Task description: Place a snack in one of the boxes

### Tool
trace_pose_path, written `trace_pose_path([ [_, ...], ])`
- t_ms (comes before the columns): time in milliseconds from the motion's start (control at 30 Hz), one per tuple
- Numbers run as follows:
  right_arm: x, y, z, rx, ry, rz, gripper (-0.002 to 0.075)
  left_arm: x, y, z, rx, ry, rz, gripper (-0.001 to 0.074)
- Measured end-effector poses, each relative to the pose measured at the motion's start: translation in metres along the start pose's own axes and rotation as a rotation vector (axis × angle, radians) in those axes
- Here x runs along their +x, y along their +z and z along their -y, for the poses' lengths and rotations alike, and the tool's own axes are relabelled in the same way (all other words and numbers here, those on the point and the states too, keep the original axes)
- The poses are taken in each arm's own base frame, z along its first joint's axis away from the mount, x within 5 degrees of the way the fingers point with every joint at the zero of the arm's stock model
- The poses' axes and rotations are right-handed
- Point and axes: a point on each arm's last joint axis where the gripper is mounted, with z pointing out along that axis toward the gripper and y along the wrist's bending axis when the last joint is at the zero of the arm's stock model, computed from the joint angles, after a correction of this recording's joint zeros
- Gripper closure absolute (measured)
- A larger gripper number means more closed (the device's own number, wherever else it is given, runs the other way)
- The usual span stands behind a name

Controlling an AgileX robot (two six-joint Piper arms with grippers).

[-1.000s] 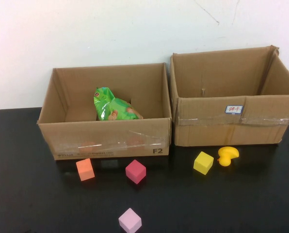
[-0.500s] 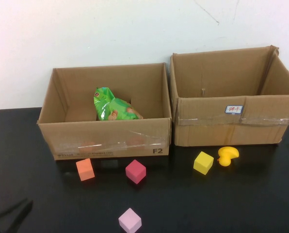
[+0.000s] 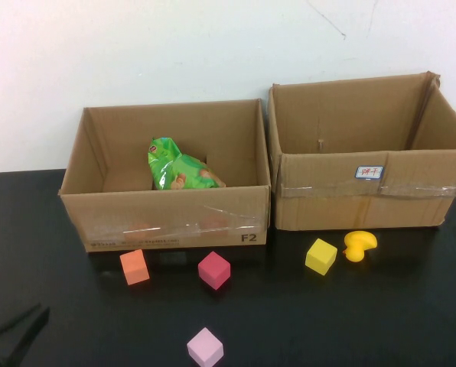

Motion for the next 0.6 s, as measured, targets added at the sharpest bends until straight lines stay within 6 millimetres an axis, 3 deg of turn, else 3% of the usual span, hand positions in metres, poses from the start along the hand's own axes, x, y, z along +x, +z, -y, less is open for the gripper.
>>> trace_pose_path([
  [200,0.0,0.0,0.0,0.0,0.0,-0.005,0.0727,0.005,0.0,0.0,-0.003,0.002,0.01,0.0736],
  [367,0.001,0.0,0.0,0.0,0.0,-0.012,0.0727,0.029,-0.008,-0.003,-0.077,0.035,0.026,0.0736],
  [600,0.001,0.0,0.0,0.0,-0.005,-0.016,0.0727,0.056,-0.023,-0.007,-0.257,-0.063,0.124,0.0736],
])
